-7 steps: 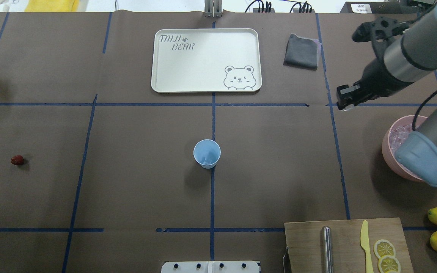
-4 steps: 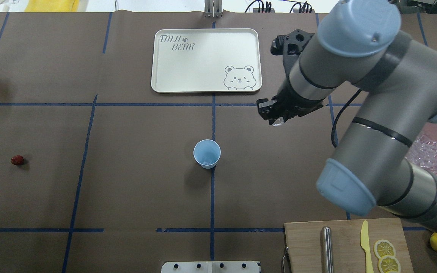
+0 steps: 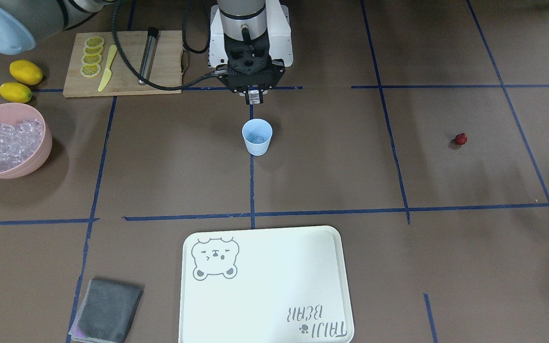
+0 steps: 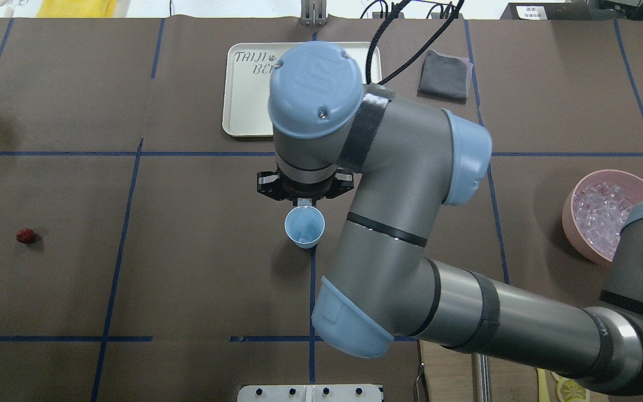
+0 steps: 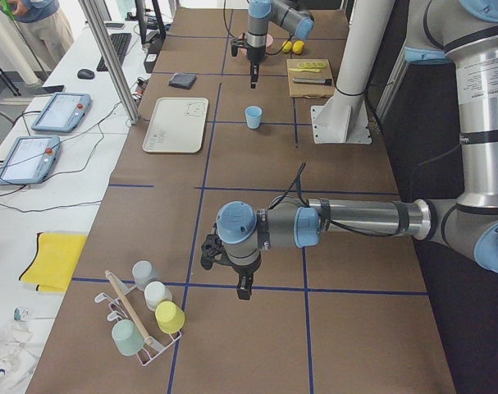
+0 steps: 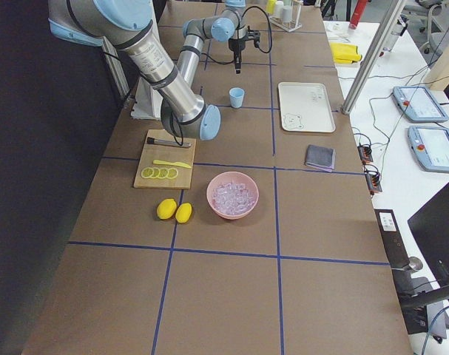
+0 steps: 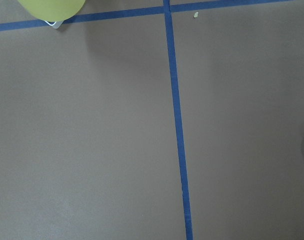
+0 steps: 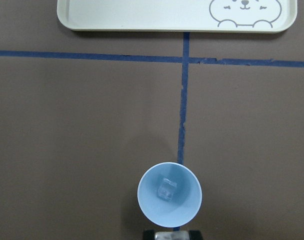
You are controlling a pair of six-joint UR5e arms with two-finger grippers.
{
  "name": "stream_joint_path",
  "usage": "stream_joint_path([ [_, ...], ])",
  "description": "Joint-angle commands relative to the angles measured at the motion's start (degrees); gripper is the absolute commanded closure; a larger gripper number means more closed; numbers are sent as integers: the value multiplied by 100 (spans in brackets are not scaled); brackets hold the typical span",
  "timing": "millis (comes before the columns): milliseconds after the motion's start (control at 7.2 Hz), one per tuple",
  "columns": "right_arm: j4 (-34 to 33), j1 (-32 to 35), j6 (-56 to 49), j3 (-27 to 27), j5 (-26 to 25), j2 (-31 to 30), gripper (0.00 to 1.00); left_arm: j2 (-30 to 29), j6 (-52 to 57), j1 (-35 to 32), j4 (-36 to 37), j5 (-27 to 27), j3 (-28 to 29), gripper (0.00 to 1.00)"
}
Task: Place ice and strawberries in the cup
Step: 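Carry the ice cube with the right gripper over the blue cup, then open the right gripper to drop the ice cube into the cup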
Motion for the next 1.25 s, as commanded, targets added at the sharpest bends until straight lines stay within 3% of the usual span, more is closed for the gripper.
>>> stream_joint_path([
  [0, 339, -232, 126, -596, -290, 131, 100, 1, 0, 0, -7, 0, 1, 0],
  [694, 376, -223, -24, -625, -475, -107, 100, 1, 0, 0, -7, 0, 1, 0],
  [833, 376, -223, -15, -616, -466, -99, 81, 1, 0, 0, -7, 0, 1, 0],
  [972, 385, -223, 11, -546, -466, -142, 2, 1, 0, 0, -7, 0, -7, 0],
  [1110, 385, -223, 3, -519, -449, -177, 0, 1, 0, 0, -7, 0, -7, 0],
])
